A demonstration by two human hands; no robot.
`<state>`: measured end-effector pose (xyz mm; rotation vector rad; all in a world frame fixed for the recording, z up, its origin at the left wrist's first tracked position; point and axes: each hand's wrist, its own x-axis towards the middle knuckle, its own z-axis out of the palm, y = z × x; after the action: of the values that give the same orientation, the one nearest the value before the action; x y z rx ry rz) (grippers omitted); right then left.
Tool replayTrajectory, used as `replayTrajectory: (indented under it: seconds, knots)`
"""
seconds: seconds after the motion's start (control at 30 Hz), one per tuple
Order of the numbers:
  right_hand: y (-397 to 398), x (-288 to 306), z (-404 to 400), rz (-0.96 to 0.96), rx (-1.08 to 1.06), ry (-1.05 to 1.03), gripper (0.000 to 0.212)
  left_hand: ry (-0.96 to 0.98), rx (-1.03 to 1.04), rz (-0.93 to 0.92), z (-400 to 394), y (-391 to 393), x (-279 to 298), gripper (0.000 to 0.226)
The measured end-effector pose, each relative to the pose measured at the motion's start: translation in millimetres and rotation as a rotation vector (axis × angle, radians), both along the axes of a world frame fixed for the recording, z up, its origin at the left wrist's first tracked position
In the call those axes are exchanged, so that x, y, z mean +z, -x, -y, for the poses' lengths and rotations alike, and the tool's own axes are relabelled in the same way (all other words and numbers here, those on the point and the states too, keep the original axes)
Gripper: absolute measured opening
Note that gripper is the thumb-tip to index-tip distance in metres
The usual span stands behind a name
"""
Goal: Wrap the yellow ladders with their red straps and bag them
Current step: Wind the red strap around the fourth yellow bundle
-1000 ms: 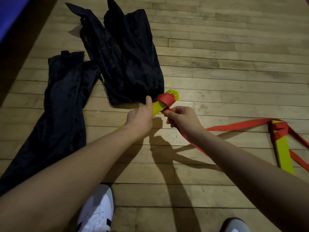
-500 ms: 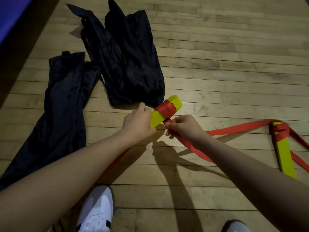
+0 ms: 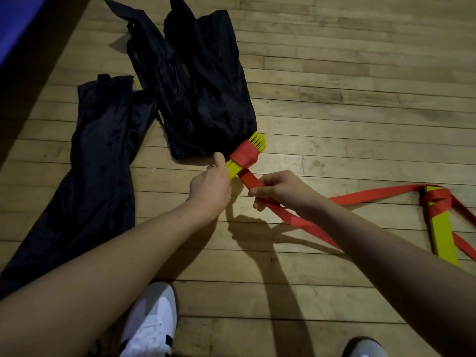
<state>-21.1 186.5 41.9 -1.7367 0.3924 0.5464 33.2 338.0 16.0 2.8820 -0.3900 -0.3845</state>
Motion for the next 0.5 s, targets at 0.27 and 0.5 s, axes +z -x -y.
replayTrajectory:
  seconds: [0.27,0.5]
  knots:
    - [1,-13,-5,0.009,-0.216,0.014,0.017,-0.103,-0.043,-0.355,10,4,8,0.066]
    - [6,-18,-5,0.007,-0.220,0.030,0.024,-0.130,-0.188,-0.041,-1,13,7,0.057]
